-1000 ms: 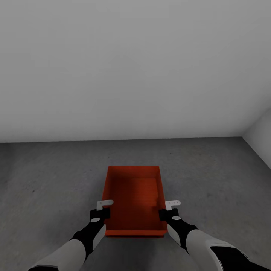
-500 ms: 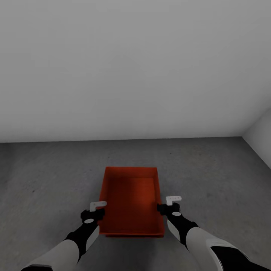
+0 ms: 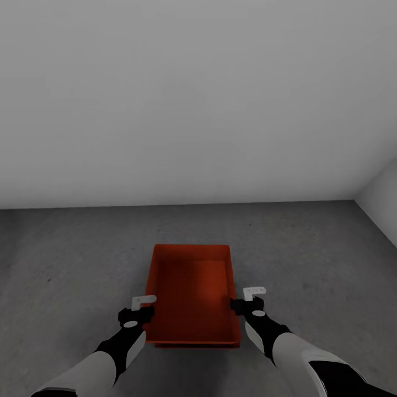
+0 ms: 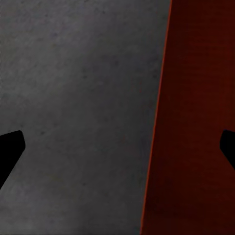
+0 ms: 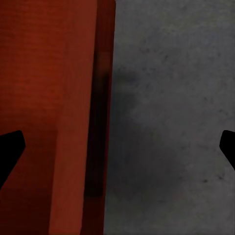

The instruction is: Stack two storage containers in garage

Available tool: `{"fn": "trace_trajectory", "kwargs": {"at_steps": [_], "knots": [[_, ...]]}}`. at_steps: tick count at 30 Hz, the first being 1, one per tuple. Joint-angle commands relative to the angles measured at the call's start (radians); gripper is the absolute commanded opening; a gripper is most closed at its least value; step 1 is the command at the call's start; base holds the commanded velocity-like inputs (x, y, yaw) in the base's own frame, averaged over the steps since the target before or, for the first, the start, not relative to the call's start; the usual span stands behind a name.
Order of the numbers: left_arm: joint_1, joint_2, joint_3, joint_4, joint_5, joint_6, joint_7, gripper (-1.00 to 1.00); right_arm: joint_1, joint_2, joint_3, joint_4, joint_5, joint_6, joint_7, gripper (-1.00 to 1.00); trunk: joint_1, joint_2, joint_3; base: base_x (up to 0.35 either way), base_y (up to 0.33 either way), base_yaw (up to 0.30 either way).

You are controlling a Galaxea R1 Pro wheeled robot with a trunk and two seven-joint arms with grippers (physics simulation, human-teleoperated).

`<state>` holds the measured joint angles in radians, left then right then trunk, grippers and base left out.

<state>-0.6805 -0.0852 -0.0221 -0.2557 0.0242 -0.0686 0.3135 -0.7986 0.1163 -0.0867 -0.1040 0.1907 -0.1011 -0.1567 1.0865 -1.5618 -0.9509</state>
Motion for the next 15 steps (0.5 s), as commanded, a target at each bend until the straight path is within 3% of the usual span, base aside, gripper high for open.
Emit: {"fn": "trace_trajectory", "kwargs": {"at_steps": [1, 15], "knots": [[-0.001, 0.000, -0.002, 0.001, 0.003, -0.004, 0.004, 1.00, -0.001, 0.001, -0.008, 0.001, 0.010, -0.003, -0.003, 1.00, 0.000, 0.000, -0.001, 0.000, 0.000, 0.000], [-0.001, -0.001, -0.002, 0.000, 0.003, -0.004, 0.013, 1.00, -0.001, 0.000, -0.008, 0.001, 0.010, -0.003, -0.004, 1.00, 0.000, 0.000, -0.001, 0.000, 0.000, 0.000]]}}
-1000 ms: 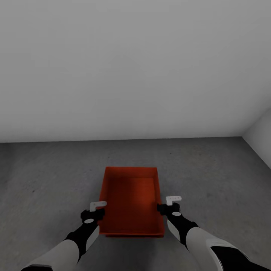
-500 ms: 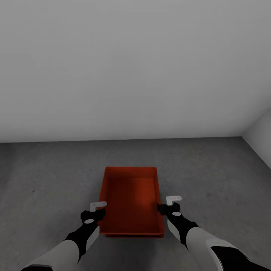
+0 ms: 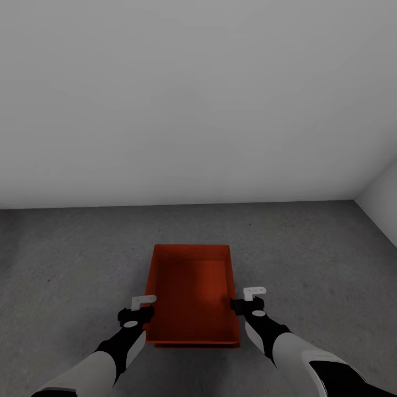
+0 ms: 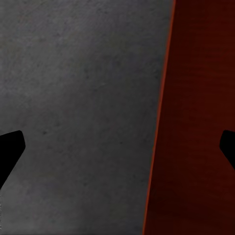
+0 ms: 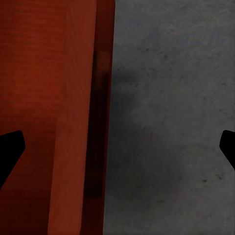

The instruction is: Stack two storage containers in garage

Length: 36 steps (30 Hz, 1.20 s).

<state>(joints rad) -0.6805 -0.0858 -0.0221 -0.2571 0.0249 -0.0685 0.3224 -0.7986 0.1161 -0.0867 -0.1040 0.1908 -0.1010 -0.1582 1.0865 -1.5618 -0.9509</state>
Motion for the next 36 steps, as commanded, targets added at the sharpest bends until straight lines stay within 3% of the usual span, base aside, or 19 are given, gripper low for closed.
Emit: {"fn": "trace_trajectory", "kwargs": {"at_steps": [1, 12, 36], "knots": [[-0.001, 0.000, -0.002, 0.001, 0.003, -0.004, 0.009, 1.00, -0.001, 0.001, -0.008, 0.001, 0.010, -0.003, -0.003, 1.00, 0.000, 0.000, -0.001, 0.000, 0.000, 0.000], [-0.001, 0.000, -0.002, 0.001, 0.004, -0.005, 0.027, 1.00, -0.001, 0.001, -0.008, 0.001, 0.010, -0.003, -0.003, 1.00, 0.000, 0.000, -0.001, 0.000, 0.000, 0.000], [-0.001, 0.001, 0.000, 0.001, 0.004, -0.005, 0.027, 1.00, -0.001, 0.001, -0.010, 0.001, 0.008, -0.002, -0.003, 1.00, -0.092, 0.168, 0.075, 0.000, 0.000, 0.000]]}}
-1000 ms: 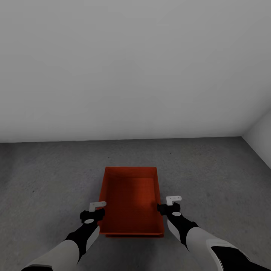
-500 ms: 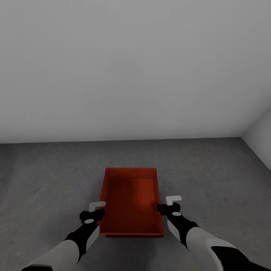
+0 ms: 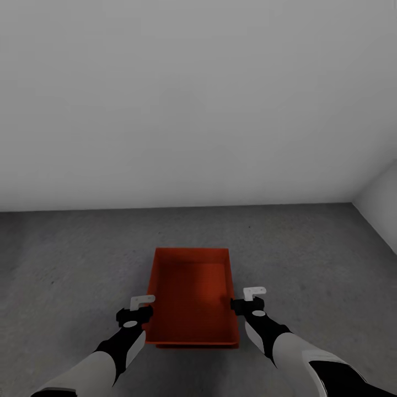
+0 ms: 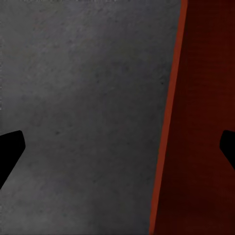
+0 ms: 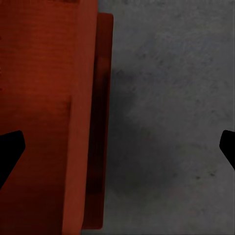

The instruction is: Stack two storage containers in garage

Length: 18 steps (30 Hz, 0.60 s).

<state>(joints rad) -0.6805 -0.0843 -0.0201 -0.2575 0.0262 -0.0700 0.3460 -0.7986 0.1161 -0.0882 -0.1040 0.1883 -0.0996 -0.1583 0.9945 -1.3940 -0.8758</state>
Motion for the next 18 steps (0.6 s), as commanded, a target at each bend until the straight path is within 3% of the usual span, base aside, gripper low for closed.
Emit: {"fn": "trace_trajectory", "kwargs": {"at_steps": [1, 18], "knots": [[-0.001, 0.000, -0.002, 0.001, 0.003, -0.004, 0.004, 1.00, -0.001, 0.001, -0.008, 0.001, 0.010, -0.003, -0.003, 1.00, -0.004, 0.007, 0.003, 0.000, 0.000, 0.000], [-0.001, 0.006, -0.003, 0.001, 0.003, -0.004, 0.004, 1.00, -0.001, 0.001, -0.008, 0.001, 0.008, -0.002, -0.004, 1.00, -0.069, 0.126, 0.056, 0.000, 0.000, 0.000]]}}
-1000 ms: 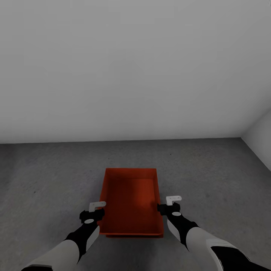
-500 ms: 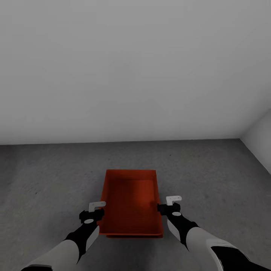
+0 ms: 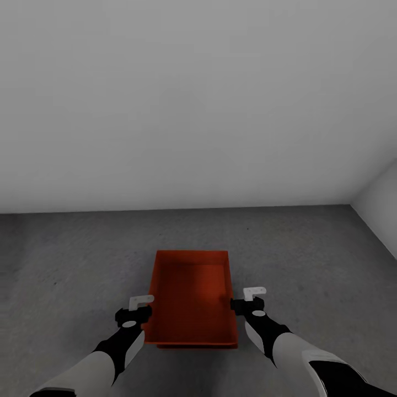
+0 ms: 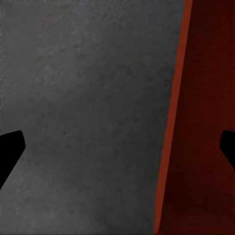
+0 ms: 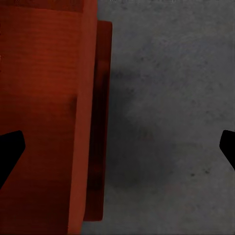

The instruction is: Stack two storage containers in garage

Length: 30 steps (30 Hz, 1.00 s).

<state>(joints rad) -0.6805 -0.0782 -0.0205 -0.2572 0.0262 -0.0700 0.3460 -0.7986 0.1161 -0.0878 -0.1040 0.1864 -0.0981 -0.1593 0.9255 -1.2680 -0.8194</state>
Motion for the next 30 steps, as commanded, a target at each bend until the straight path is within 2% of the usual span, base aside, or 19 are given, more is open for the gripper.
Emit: {"fn": "trace_trajectory", "kwargs": {"at_steps": [1, 30], "knots": [[-0.001, 0.000, -0.002, 0.001, 0.003, -0.004, 0.004, 1.00, -0.001, 0.001, -0.008, 0.001, 0.010, -0.003, -0.003, 1.00, -0.004, 0.007, 0.003, 0.000, 0.000, 0.000], [-0.001, 0.000, -0.002, -0.001, 0.003, -0.004, 0.004, 1.00, -0.001, 0.001, -0.008, 0.001, 0.010, -0.005, -0.003, 1.00, -0.115, 0.210, 0.093, 0.000, 0.000, 0.000]]}}
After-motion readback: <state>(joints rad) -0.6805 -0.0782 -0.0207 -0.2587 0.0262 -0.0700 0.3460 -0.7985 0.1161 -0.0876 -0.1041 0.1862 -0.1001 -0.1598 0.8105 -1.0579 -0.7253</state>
